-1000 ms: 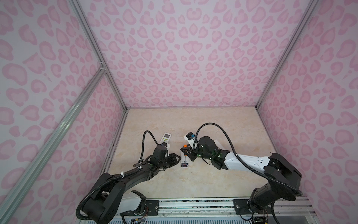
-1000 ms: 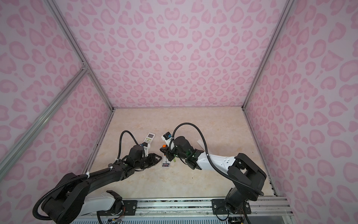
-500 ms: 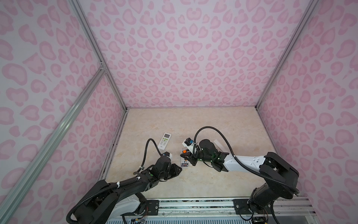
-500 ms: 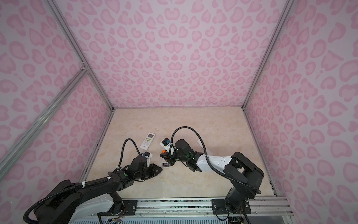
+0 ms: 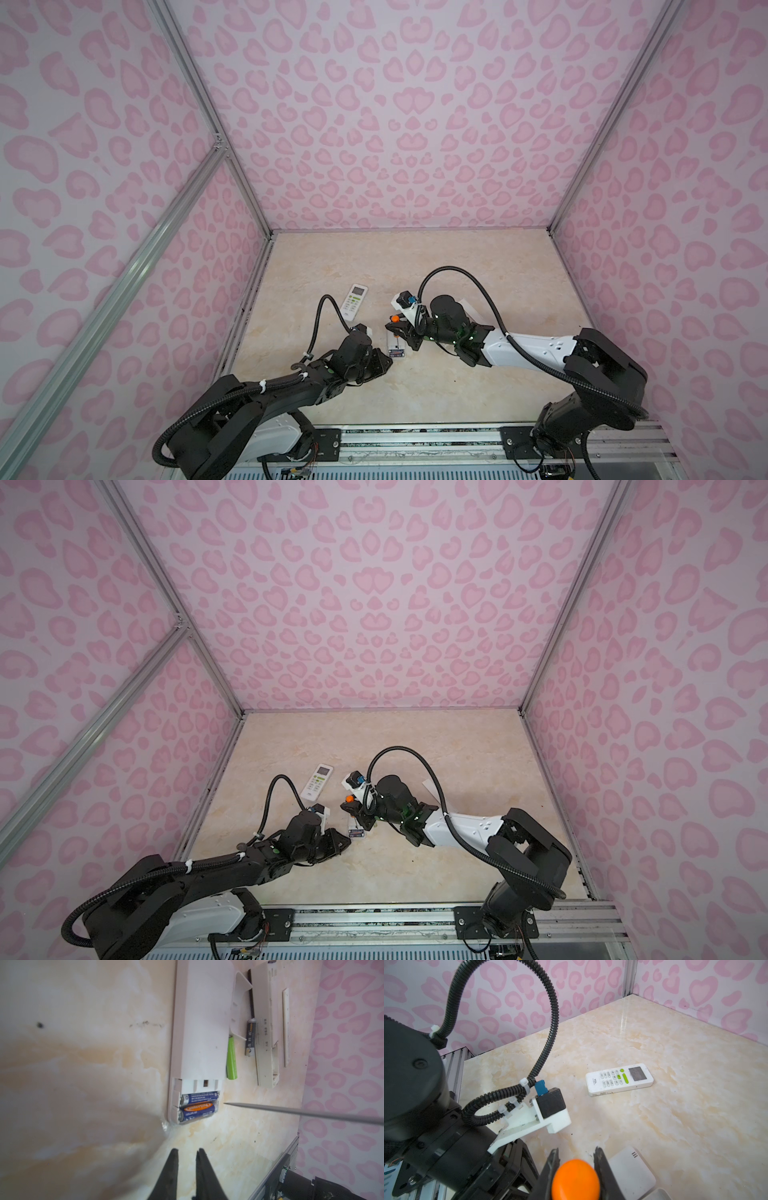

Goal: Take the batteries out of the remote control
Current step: 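Pry the orange-labelled battery out with the screwdriver tip using the right gripper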

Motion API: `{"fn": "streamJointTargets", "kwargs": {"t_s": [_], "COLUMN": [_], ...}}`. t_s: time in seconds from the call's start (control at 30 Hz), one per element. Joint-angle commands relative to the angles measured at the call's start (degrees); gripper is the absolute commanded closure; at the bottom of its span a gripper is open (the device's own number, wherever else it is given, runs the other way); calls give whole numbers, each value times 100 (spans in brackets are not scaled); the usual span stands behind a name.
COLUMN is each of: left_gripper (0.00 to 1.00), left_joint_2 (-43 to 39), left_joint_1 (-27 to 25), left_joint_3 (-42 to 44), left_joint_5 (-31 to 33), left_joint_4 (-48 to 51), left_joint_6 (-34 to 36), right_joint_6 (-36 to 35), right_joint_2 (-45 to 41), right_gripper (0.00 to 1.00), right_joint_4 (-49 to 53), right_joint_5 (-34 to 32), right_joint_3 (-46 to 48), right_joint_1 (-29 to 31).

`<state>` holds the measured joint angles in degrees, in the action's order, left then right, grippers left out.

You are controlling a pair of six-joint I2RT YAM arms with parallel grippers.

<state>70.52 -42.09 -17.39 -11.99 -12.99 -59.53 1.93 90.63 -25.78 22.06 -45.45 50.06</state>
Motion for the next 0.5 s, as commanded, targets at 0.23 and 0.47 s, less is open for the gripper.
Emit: {"fn": "streamJointTargets", "kwargs": {"t_s": [0.23, 0.47], "left_gripper": [80, 74], "left_joint_2": [233, 473], "left_joint_1": [-28, -30], "left_joint_3": [-144, -232], "left_joint_5": [14, -40], "left_joint_4": [-256, -325], "left_joint_6": [-85, -129], "right_joint_6": [-157, -24], "right_joint_2": [265, 375], "right_gripper": [100, 100], "right_joint_4": [-256, -426], "right_joint_5": [33, 106], "right_joint_3": [121, 203], "right_joint_1": [-25, -59]}}
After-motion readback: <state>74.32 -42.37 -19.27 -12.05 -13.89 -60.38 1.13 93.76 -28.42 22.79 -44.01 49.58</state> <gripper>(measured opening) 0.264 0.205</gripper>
